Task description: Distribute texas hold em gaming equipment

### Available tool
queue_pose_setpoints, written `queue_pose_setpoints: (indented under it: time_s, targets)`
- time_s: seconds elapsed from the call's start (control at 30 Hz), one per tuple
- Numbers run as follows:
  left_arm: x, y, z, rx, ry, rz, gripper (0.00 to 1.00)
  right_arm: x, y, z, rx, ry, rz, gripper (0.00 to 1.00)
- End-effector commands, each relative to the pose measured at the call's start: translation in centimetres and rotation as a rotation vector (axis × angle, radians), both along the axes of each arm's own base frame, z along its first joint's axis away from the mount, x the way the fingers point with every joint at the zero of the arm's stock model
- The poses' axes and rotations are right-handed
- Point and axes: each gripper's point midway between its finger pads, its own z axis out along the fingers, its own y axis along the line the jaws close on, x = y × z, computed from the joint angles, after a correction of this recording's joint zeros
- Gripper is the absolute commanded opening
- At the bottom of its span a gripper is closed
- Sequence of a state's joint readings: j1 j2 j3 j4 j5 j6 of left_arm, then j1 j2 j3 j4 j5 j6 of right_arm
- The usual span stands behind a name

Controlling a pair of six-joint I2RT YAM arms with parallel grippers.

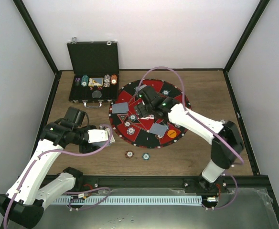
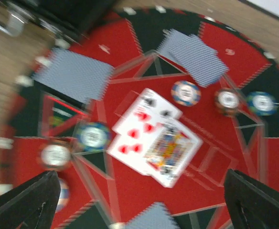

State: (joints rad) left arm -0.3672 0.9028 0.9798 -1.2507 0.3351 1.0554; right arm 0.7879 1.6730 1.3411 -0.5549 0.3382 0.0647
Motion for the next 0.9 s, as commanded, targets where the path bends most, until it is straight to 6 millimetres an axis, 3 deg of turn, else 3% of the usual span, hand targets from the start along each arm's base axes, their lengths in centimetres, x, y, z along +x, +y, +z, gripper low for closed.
queue_pose_setpoints:
  time_s: [0.0, 0.13, 0.23, 0.5, 0.87]
  targets:
    - [0.1, -0.6, 1.1, -0.039, -0.028, -0.02, 0.08, -4.7, 3.8, 4.7, 0.424, 0.21, 0.02, 0.96]
    - [0.3, -0.8, 1.2, -0.053, -0.029, -0.02, 0.08, -9.5, 7.5, 7.7, 0.86, 0.411, 0.13, 0.92]
    - [0.4, -1.0, 1.2, -0.058, -0.028, -0.018, 0.08, -12.5, 9.2, 7.5, 1.024, 0.583, 0.168, 0.91]
    - [0.5, -0.9, 1.1, -0.052, -0.028, -0.013, 0.08, -17.3, 14.3, 6.5, 1.043, 0.734, 0.263, 0.9]
    - [0.5, -0.8, 1.0, -0.047, -0.026, -0.014, 0.08, -19.4, 17.5, 5.0, 1.105, 0.86, 0.319, 0.84]
